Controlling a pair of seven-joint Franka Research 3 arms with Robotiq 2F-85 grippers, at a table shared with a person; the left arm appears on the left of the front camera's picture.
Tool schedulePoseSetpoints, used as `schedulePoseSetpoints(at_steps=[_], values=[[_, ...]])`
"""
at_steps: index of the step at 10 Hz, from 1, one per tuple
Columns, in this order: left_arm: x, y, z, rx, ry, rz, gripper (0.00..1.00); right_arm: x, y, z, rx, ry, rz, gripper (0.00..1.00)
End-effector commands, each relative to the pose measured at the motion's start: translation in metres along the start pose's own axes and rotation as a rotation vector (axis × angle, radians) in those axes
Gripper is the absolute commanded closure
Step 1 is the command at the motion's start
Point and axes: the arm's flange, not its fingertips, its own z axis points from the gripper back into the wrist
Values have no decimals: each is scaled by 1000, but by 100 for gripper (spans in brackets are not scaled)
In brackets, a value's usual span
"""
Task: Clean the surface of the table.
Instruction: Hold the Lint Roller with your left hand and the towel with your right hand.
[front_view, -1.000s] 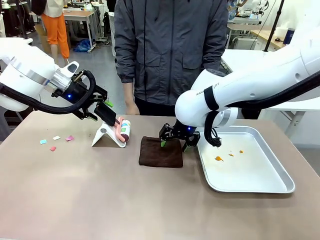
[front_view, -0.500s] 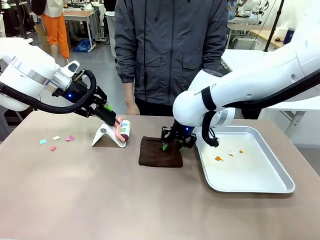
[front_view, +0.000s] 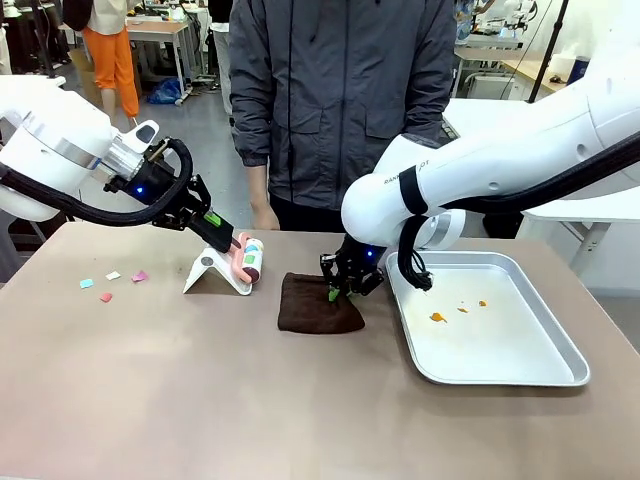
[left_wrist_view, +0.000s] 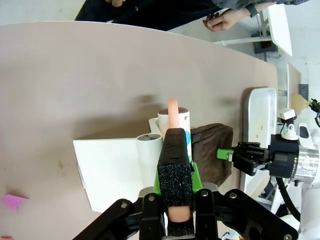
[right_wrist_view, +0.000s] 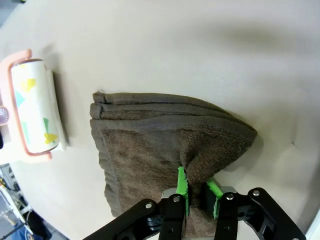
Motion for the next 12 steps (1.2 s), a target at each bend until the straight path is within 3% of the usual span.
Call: schedulePoseSetpoints(at_steps=[1, 5, 6, 10, 12], values=[[6, -6, -2, 6, -4, 16, 100, 6, -4, -7, 26, 22, -19, 100], [4, -7, -1, -2, 0, 11, 100, 6, -9, -4, 99, 65, -30, 100], [3, -7, -1, -4, -1, 8, 100, 5, -14, 0, 171, 125, -31, 100], [-17, -14, 28, -199, 22, -17, 100, 8, -60, 30, 622, 277, -122, 100], [-30, -12, 47, -346, 45, -10, 100, 5, -81, 47, 903, 385, -39, 100]])
